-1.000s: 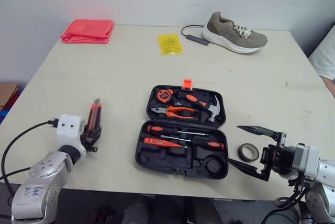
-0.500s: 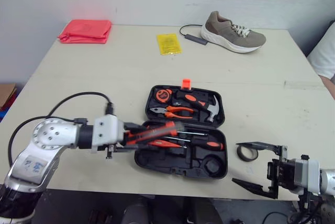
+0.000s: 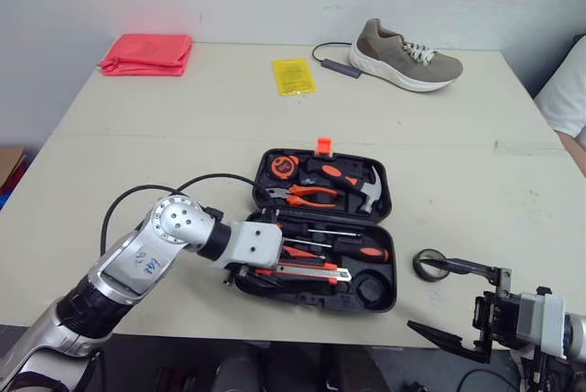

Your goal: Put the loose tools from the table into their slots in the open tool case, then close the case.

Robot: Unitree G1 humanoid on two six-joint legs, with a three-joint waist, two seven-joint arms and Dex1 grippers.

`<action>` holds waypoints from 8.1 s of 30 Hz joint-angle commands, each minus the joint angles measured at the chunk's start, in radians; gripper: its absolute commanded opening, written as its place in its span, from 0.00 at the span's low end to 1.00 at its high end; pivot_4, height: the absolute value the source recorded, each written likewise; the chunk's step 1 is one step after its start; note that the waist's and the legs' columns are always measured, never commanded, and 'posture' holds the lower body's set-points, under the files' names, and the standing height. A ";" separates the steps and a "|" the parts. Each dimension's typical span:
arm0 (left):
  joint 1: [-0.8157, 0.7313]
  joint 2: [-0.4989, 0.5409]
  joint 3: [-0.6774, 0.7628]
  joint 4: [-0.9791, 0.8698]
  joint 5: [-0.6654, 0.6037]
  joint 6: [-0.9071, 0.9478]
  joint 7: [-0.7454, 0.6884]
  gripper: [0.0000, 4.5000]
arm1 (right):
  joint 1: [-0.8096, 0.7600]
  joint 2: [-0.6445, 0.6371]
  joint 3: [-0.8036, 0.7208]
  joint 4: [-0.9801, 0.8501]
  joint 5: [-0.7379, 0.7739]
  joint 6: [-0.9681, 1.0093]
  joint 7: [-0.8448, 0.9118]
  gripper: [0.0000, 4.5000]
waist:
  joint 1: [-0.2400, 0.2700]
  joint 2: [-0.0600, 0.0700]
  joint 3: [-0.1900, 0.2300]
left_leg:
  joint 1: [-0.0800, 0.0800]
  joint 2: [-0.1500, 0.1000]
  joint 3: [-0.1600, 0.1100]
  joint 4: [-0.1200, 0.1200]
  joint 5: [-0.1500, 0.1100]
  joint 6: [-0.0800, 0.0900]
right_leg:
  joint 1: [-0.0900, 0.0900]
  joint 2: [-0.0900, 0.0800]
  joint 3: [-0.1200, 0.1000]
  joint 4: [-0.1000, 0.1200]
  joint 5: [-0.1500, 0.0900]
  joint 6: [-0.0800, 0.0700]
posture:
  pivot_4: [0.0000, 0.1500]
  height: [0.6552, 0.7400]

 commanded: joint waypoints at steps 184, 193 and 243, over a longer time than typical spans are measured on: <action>0.127 -0.122 0.344 0.051 -0.471 -0.134 -0.159 1.00 | -0.761 -0.457 0.623 -0.325 -0.100 1.243 -0.193 0.01 | -0.003 -0.003 0.000 | -0.015 -0.003 -0.007 0.004 0.002 0.003 | -0.006 -0.010 -0.011 -0.006 0.002 0.003 | 1.00 1.00; 0.133 -0.116 0.345 0.049 -0.464 -0.139 -0.150 1.00 | -0.796 -0.471 0.664 -0.337 -0.119 1.349 -0.211 0.01 | 0.000 -0.003 0.000 | -0.015 -0.004 -0.009 0.004 0.003 0.004 | -0.005 -0.011 -0.014 -0.006 0.002 0.003 | 1.00 1.00; 0.117 -0.073 0.384 0.134 -0.409 -0.177 -0.125 1.00 | -0.280 -0.056 0.345 0.050 -0.212 0.480 -0.111 0.01 | -0.002 -0.007 -0.002 | -0.012 -0.002 -0.009 0.007 0.003 0.004 | 0.000 -0.003 -0.014 -0.005 0.003 0.005 | 1.00 1.00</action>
